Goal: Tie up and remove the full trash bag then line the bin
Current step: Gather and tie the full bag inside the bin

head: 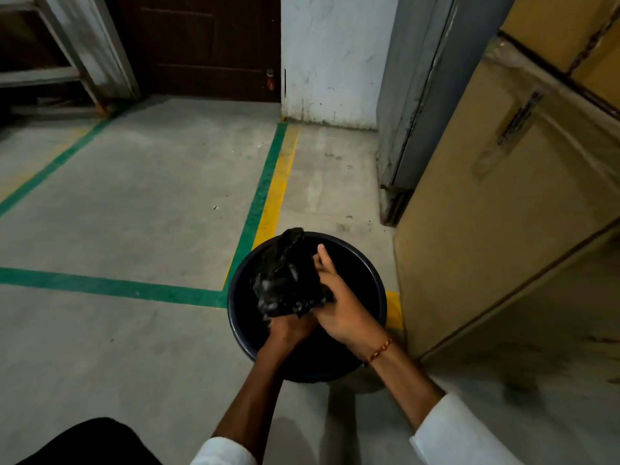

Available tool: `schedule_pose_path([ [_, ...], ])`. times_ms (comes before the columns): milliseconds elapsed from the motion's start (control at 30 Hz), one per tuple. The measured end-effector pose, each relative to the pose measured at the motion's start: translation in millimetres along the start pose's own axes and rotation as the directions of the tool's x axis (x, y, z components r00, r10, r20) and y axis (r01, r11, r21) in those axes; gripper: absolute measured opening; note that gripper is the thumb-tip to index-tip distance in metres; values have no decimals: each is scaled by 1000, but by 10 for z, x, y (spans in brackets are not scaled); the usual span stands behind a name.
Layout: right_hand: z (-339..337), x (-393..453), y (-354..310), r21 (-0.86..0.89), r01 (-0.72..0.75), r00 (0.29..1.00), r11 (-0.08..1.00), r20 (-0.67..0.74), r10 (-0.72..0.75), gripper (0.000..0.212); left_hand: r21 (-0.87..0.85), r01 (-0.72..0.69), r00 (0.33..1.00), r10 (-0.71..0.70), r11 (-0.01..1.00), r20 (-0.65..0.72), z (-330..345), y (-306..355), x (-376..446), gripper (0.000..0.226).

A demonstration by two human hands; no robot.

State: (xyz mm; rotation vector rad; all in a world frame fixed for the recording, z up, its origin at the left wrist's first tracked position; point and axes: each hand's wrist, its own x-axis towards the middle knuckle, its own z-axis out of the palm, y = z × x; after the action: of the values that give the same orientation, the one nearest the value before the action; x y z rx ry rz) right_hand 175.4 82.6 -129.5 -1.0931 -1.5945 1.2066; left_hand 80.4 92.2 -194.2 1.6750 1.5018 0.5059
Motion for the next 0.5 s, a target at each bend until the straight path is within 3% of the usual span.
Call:
schedule_pose_path([
  [33,11,-4,-21,53,-19,999,998,-46,21,37,57,-62,987,69,996,-144,-48,34,14,49],
  [67,24,0,-27,104,-66,992,992,-103,77,33,-27,-94,967,85,995,-241,-108,94,8,55],
  [167,-30,-13,-123,356,-180,943,917,-203,264,14,103,-176,912,202,979,-358,-145,181,55,63],
  [267,-134,-74,-255,415,-151,974,897,-93,207,25,63,-149,935,161,987,-317,-181,287,25,65],
  [367,-273,-58,-317,417,-141,979,898,-80,190,38,52,-193,953,200,980,-230,-152,252,32,68],
  [500,-340,52,-332,187,-138,986,973,-68,153,32,60,-168,966,177,984,-191,-169,188,80,81],
])
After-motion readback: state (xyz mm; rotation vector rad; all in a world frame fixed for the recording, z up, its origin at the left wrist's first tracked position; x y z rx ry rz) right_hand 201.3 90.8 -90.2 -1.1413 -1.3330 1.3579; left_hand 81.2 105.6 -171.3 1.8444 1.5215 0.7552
